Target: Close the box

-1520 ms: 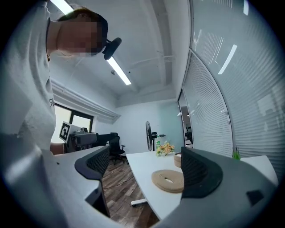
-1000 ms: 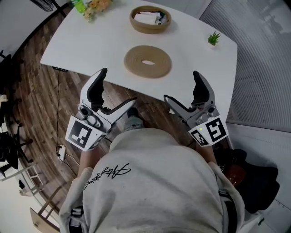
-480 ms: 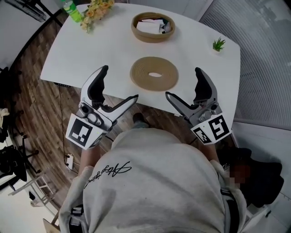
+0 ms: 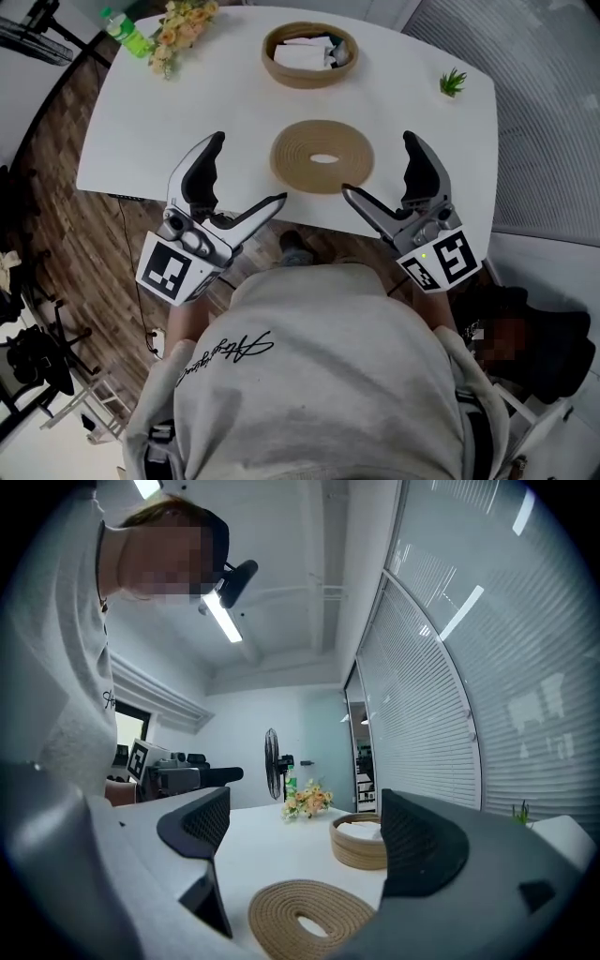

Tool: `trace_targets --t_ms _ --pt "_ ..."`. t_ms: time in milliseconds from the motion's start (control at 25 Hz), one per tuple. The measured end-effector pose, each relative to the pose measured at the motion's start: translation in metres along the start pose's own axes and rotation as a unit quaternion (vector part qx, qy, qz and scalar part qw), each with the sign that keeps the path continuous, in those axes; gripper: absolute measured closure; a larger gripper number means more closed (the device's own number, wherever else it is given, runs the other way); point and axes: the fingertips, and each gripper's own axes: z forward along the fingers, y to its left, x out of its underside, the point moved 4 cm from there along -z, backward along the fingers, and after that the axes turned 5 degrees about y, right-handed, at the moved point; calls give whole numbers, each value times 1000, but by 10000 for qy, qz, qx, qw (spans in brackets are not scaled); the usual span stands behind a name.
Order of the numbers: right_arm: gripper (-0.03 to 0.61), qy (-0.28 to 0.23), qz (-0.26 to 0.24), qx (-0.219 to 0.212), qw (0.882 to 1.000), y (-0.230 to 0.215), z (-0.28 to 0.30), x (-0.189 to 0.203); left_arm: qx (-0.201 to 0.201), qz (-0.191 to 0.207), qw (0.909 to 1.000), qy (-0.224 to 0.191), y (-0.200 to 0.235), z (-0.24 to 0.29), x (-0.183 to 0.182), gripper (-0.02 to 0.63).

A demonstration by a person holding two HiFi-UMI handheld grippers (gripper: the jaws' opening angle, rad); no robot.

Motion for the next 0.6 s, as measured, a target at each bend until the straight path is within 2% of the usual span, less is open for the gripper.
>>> trace_targets --t_ms 240,520,600 --pt "91 47 -14 17 10000 -8 0 8 118 -41 9999 53 4 14 11 172" --pt "91 286 21 -227 9993 -21 -2 20 156 -38 9999 -40 -1 29 2 172" --pt "91 432 -143 -360 9983 -24 1 28 241 -54 9996 107 -1 28 20 172"
